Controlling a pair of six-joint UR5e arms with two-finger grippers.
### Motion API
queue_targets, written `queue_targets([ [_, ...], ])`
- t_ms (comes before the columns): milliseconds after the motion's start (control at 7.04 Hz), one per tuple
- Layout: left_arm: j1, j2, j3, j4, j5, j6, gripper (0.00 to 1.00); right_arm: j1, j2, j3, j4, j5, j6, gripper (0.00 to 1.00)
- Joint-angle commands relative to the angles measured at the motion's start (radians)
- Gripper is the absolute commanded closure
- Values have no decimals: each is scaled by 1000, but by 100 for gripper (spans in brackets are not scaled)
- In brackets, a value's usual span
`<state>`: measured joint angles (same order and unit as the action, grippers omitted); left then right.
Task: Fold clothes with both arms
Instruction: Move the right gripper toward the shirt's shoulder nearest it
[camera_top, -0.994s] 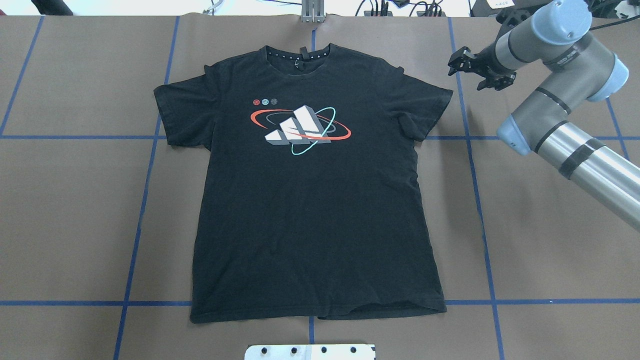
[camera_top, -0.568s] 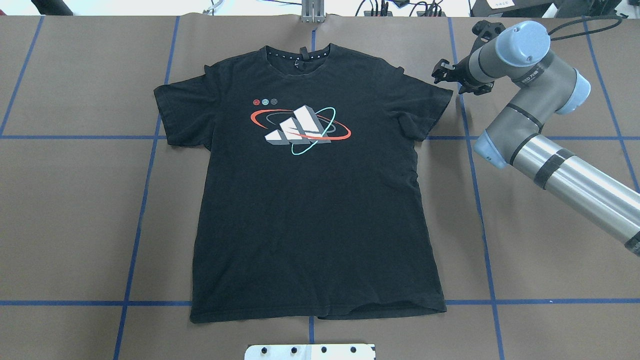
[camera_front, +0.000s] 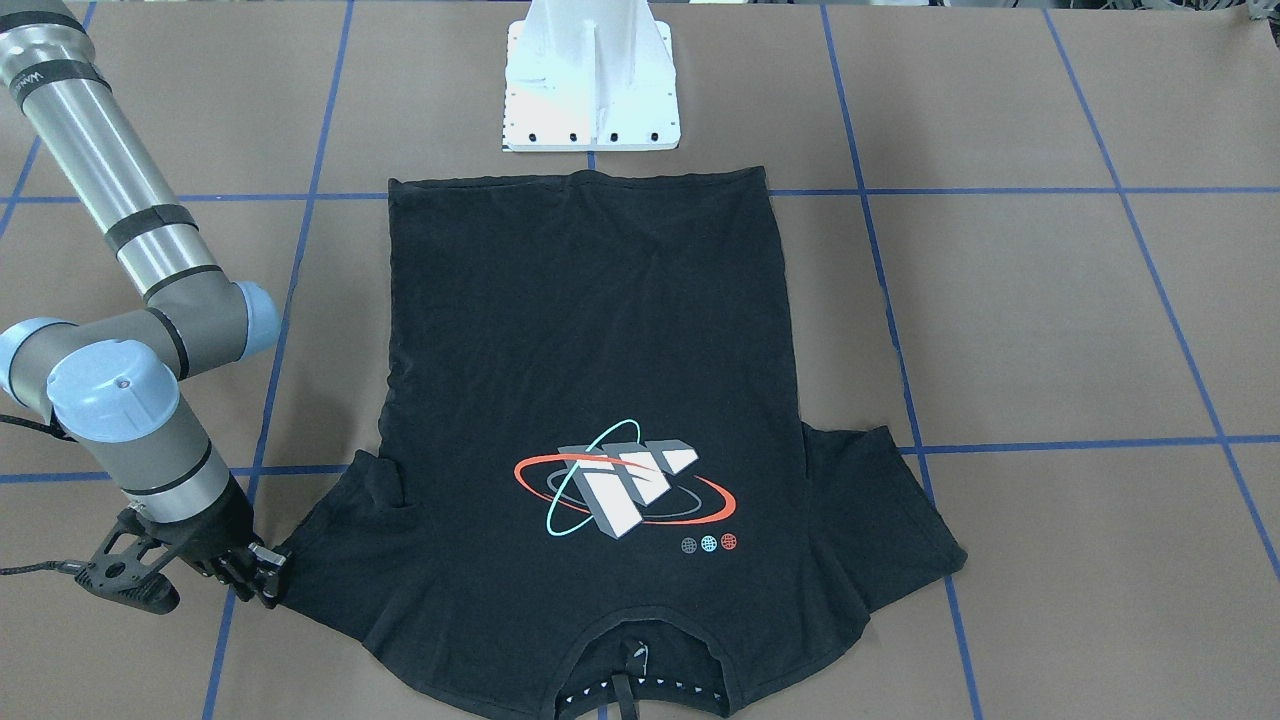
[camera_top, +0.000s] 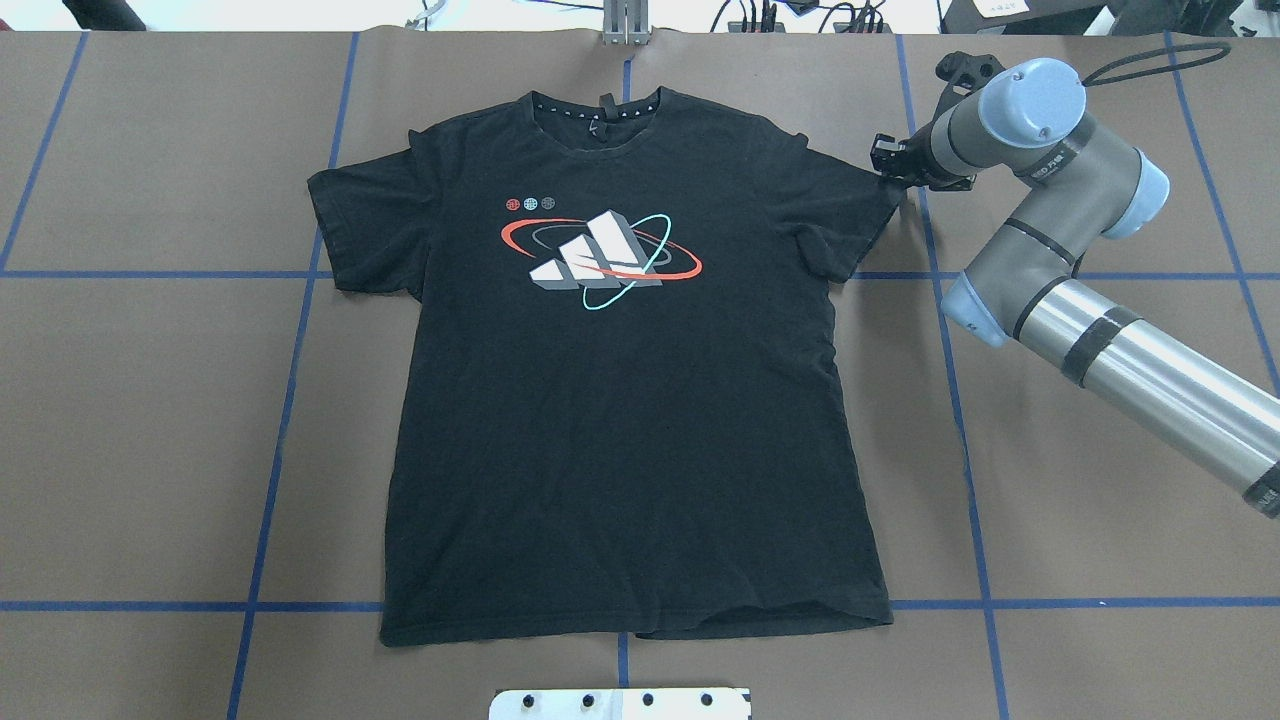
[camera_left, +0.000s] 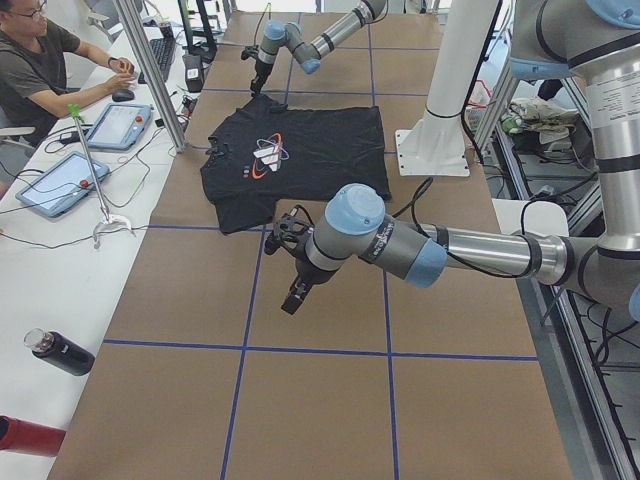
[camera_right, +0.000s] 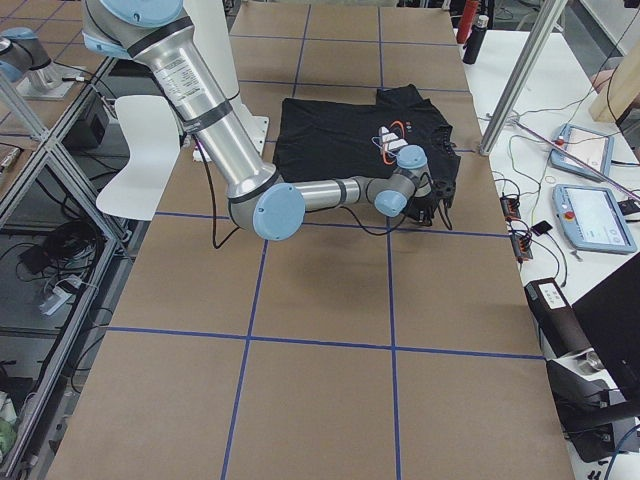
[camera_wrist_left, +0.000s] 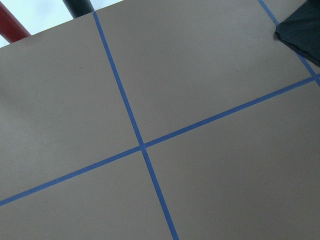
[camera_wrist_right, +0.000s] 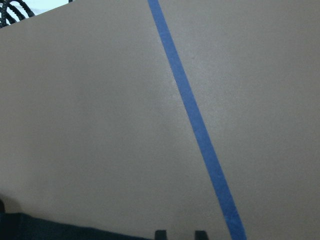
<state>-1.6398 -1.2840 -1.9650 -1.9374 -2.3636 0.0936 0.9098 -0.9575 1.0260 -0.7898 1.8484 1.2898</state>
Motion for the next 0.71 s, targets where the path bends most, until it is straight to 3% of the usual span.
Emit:
queue_targets([
  [0, 0, 0, 0, 0, 0, 0, 0, 6, 0, 43, 0, 9, 5, 100],
  [142, 0, 0, 0, 0, -3, 0, 0, 12, 3, 125, -14, 87, 17, 100],
  [284, 0, 0, -2, 0, -25, 0, 0, -6, 55, 156, -53, 106, 82, 100],
  [568, 0, 0, -3, -2, -29, 2, 0, -64, 141, 151, -100, 100, 164, 100],
])
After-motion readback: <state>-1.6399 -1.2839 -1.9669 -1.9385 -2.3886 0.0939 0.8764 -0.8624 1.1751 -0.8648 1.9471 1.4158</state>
